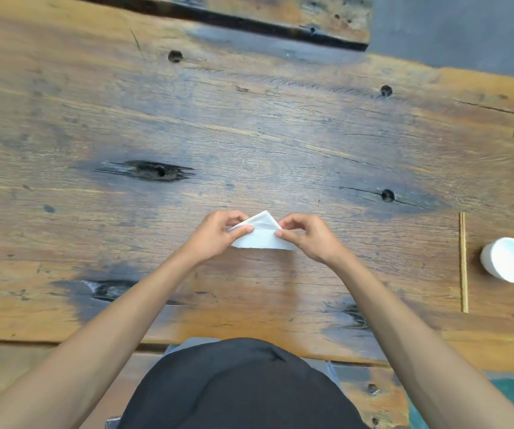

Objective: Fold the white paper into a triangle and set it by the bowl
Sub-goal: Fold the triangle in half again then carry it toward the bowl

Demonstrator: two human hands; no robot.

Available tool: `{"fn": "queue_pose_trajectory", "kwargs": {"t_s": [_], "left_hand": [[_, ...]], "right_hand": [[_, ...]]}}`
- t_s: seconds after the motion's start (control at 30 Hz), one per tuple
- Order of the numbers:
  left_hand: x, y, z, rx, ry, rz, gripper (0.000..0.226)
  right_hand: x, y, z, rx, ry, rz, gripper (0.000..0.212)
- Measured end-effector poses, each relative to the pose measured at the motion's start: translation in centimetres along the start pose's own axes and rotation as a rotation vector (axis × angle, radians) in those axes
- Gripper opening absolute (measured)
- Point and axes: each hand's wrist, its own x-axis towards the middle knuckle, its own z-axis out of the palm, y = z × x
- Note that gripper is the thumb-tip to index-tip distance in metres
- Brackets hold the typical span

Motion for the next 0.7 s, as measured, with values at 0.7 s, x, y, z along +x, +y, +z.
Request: {"fn": "queue_pose_trajectory", "kwargs": {"t_s": [0.7], "left_hand": [[0.0,6.1,3.9,-0.026,-0.253,-0.009,0.011]], "right_hand": [[-12.7,4.2,-2.8,0.38,0.552,0.054,0.007]]}}
